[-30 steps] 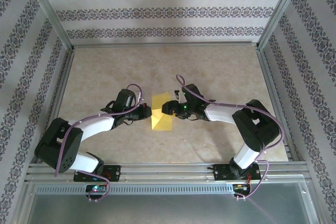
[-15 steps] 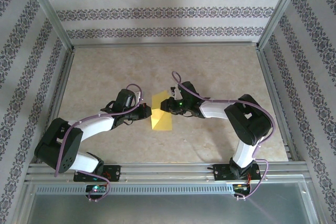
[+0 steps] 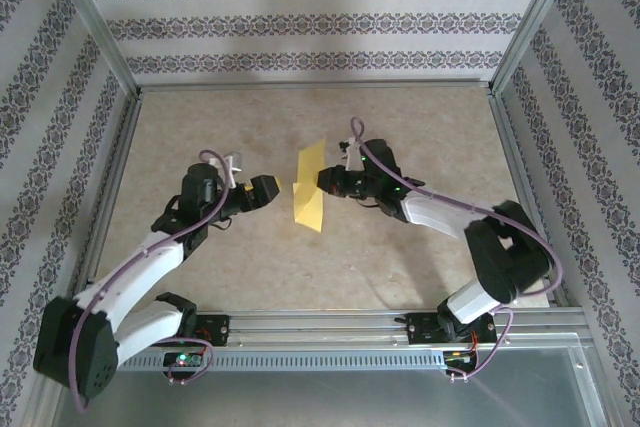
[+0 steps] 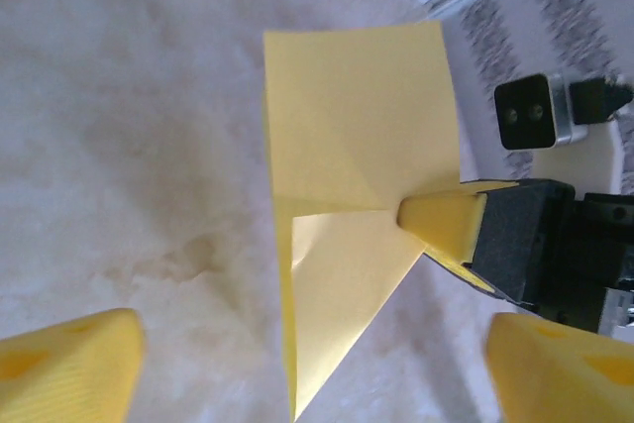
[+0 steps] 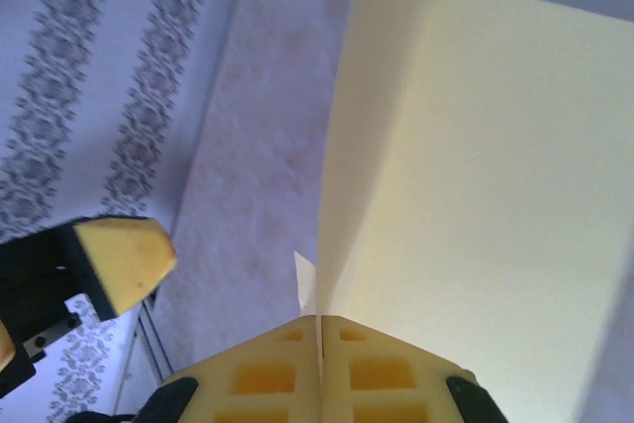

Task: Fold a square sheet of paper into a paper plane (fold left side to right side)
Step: Turn over the paper at the center of the table.

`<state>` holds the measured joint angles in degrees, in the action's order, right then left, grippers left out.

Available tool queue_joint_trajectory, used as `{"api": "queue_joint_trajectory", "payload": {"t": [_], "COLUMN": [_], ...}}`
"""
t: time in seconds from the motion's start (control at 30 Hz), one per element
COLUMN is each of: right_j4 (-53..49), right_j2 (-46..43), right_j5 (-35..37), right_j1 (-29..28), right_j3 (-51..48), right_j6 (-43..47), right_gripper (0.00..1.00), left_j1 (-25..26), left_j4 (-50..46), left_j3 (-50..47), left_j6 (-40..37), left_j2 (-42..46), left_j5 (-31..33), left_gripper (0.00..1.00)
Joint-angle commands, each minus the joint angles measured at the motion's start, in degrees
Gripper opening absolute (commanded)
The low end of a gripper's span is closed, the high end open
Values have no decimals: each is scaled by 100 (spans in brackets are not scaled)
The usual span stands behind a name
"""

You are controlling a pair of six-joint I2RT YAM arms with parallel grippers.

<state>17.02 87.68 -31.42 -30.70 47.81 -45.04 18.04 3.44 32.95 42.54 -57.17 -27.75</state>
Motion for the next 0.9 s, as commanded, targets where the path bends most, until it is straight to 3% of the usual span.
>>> {"api": "queue_joint_trajectory", "payload": {"t": [0.0, 0.23, 0.67, 0.87], "right_j4": [443, 1527, 2233, 2350], "right_j2": [-562, -1421, -1483, -1348], "right_j5": [-142, -237, -374, -382], "right_j1": [157, 360, 206, 75], "right_j3": [-95, -115, 70, 97], "right_j6": [242, -319, -1114, -1215], "right_gripper": [0, 2, 2, 2], "left_j1": [-202, -223, 229, 422], "left_j4": [150, 1885, 2647, 3325], "left_j3": [-109, -14, 705, 929], "left_j6": [557, 1884, 1942, 2171], "left_j2": [445, 484, -373, -956], "left_j5": [-483, -1229, -1465, -1657], "left_gripper": [96, 93, 87, 76]}}
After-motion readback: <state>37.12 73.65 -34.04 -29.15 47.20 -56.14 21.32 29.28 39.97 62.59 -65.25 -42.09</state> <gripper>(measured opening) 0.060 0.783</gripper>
